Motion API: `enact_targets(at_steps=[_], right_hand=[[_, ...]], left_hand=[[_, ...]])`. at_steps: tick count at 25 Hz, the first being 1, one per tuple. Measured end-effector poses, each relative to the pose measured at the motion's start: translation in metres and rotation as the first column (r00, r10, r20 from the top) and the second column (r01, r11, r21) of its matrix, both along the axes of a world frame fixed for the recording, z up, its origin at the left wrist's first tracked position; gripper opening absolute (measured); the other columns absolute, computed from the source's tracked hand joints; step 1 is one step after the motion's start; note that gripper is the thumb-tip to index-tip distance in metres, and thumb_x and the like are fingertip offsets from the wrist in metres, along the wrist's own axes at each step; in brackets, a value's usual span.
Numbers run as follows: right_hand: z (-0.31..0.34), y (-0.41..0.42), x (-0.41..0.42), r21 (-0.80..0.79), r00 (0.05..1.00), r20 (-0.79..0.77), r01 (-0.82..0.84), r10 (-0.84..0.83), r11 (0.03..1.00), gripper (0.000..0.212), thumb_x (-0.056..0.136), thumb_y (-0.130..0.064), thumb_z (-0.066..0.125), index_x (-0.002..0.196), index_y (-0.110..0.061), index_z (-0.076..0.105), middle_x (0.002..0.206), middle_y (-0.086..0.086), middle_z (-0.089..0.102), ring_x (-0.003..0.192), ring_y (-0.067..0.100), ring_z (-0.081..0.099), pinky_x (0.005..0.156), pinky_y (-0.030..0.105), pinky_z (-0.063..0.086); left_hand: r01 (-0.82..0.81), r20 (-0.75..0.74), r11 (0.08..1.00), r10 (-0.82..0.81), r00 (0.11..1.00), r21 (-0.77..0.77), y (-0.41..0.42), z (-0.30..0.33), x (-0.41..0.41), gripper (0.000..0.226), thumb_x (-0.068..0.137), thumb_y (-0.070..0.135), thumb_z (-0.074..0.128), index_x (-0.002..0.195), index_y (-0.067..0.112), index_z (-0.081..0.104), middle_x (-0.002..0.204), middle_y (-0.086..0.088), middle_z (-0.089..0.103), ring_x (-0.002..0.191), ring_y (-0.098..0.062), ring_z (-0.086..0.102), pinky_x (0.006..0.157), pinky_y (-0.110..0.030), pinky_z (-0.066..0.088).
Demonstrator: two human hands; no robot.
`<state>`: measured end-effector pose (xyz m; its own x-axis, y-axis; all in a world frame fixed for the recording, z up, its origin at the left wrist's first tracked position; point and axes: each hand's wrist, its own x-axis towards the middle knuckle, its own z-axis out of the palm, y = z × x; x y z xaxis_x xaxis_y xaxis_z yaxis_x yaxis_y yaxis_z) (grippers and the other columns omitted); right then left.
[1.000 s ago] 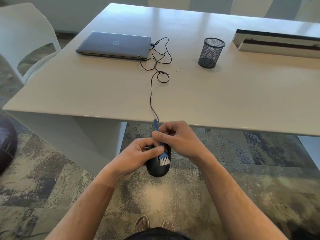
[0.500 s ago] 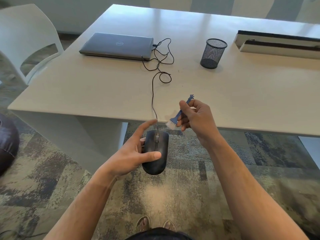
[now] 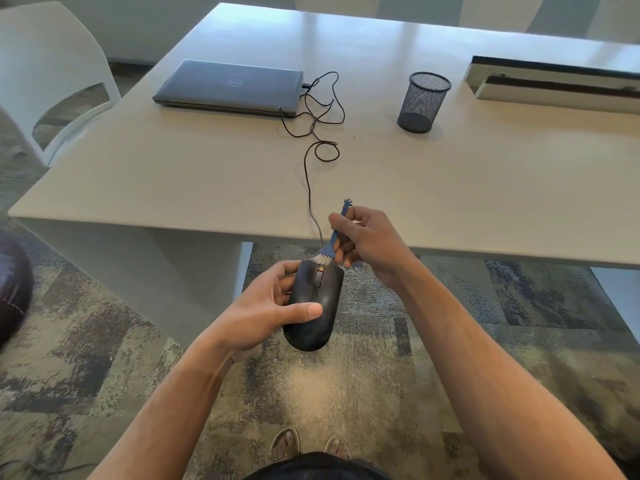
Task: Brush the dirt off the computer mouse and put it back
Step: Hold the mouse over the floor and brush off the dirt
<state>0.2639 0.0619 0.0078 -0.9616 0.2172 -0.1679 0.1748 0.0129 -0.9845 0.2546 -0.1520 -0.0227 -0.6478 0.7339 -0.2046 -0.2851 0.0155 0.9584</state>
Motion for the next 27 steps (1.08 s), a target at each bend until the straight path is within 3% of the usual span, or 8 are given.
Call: enact_targets(at_steps=[9, 14, 17, 27], right_hand=[[0.005, 0.032, 0.02, 0.008, 0.995, 0.077, -0.061, 0.061, 0.998, 0.022, 0.102, -0.016, 0.062, 0.084, -0.004, 0.058, 0.058, 0.01, 0.065, 0.043, 0.017, 0.06, 0.04, 0.023, 0.048], [0.001, 0.02, 0.016, -0.062, 0.981, -0.026, 0.191, -0.193, 0.98, 0.023, 0.102, -0.016, 0.061, 0.085, -0.003, 0.056, 0.056, 0.007, 0.067, 0.045, 0.017, 0.062, 0.043, 0.023, 0.051], [-0.01, 0.003, 0.023, -0.125, 0.947, -0.043, 0.312, -0.32, 0.942, 0.021, 0.103, -0.017, 0.061, 0.088, -0.003, 0.056, 0.056, 0.006, 0.067, 0.046, 0.018, 0.064, 0.045, 0.024, 0.053], [-0.019, -0.042, 0.073, -0.211, 0.893, -0.11, 0.408, -0.436, 0.888, 0.018, 0.102, -0.019, 0.063, 0.095, -0.003, 0.057, 0.066, 0.01, 0.073, 0.052, 0.021, 0.069, 0.051, 0.026, 0.057]], left_hand=[[-0.075, 0.02, 0.997, 0.075, 0.997, -0.007, 0.0, 0.005, 0.0, 0.066, 0.071, 0.004, 0.081, 0.131, 0.008, 0.053, 0.116, -0.006, 0.073, 0.106, -0.02, 0.07, 0.082, -0.026, 0.057], [-0.128, 0.076, 0.991, 0.126, 0.989, 0.028, 0.002, 0.009, 0.001, 0.064, 0.072, 0.008, 0.074, 0.132, 0.007, 0.053, 0.122, -0.011, 0.071, 0.098, -0.019, 0.072, 0.071, -0.024, 0.058], [-0.186, 0.101, 0.982, 0.182, 0.978, 0.037, 0.004, 0.011, 0.001, 0.062, 0.073, 0.01, 0.073, 0.132, 0.007, 0.054, 0.124, -0.012, 0.07, 0.1, -0.019, 0.071, 0.073, -0.025, 0.059], [-0.302, 0.124, 0.953, 0.3, 0.946, -0.009, 0.012, 0.014, -0.01, 0.059, 0.068, 0.022, 0.076, 0.123, 0.012, 0.058, 0.11, -0.007, 0.076, 0.093, -0.019, 0.074, 0.064, -0.026, 0.058]])
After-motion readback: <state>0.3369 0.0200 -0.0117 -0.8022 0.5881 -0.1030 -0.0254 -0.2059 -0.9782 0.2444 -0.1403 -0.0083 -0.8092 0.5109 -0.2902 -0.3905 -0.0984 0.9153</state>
